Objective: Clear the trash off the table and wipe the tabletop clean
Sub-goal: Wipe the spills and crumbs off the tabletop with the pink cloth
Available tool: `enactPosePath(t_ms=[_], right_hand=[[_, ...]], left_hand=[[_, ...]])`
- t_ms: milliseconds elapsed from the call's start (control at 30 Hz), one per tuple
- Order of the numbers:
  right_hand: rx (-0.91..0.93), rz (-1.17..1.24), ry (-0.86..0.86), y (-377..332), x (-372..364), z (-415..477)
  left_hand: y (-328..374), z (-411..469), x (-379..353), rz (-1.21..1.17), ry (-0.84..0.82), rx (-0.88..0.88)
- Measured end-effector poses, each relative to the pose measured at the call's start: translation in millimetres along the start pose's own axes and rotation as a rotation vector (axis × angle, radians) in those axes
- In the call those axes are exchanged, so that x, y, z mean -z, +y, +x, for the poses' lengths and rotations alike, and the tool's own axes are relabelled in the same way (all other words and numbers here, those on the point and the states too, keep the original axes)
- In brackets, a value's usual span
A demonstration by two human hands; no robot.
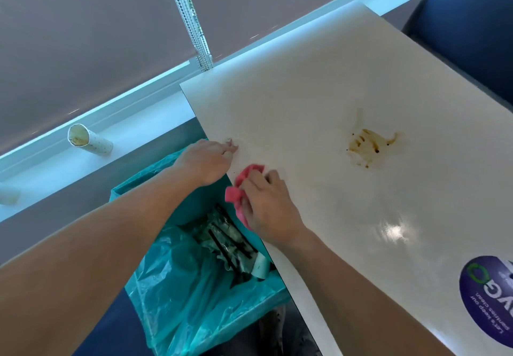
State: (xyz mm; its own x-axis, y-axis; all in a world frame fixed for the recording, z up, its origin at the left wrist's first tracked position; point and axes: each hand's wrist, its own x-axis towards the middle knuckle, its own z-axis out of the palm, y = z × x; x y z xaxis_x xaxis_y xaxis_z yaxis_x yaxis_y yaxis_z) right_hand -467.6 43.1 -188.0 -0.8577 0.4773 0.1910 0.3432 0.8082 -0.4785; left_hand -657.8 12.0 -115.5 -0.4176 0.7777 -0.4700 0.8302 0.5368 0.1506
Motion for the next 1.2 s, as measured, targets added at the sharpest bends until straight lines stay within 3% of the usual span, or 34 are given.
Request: enactPosePath(t_ms=[100,300,533,667,867,1067,1200], right_hand=[[-0.188,0.004,0.019,-2,-2,35],[0.027,0.009,-0.052,-27,-11,-17],[-0.212,0.028,0.110,1,-8,40],[-0.150,0.128,0.094,-12,-14,58],[0.048,0.090,0.067,-12,-9,-10],[-0.286,-0.065,0.124,24,1,40],[-0.183,-0.062,0.045,8,1,23]], left_hand=[[-1,-1,-1,-0.001,0.016,-0.017],[0,-3,-1,0.010,0.003,-0.037],[-17,4,0,0.006,0.053,-0.112],[-22,7,2,-0.055,0.070,-0.118],[-22,6,5,-0.003,0.025,-0.120],[-20,3,2,0.111,0.088,-0.142],[-18,7,3,0.093,0.116,-0.112]])
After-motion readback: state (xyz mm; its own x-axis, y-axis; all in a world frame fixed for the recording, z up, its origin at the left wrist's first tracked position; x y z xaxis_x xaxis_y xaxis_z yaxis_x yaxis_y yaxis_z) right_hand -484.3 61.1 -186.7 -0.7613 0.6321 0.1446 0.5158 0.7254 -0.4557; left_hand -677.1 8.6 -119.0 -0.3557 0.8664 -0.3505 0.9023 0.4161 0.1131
